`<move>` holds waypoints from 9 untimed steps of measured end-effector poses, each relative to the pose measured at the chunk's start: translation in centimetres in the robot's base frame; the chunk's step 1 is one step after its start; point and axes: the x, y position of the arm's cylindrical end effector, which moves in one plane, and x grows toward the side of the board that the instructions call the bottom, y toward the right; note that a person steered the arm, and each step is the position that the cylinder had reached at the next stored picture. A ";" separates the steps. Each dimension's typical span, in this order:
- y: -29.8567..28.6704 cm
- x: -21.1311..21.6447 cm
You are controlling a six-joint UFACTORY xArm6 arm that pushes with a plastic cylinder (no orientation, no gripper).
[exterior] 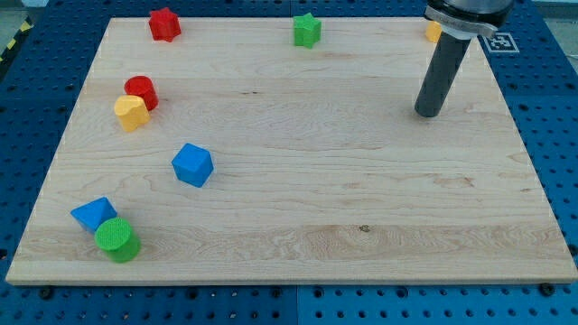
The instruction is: Point your arm at the yellow heart
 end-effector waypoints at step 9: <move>-20.8 5.7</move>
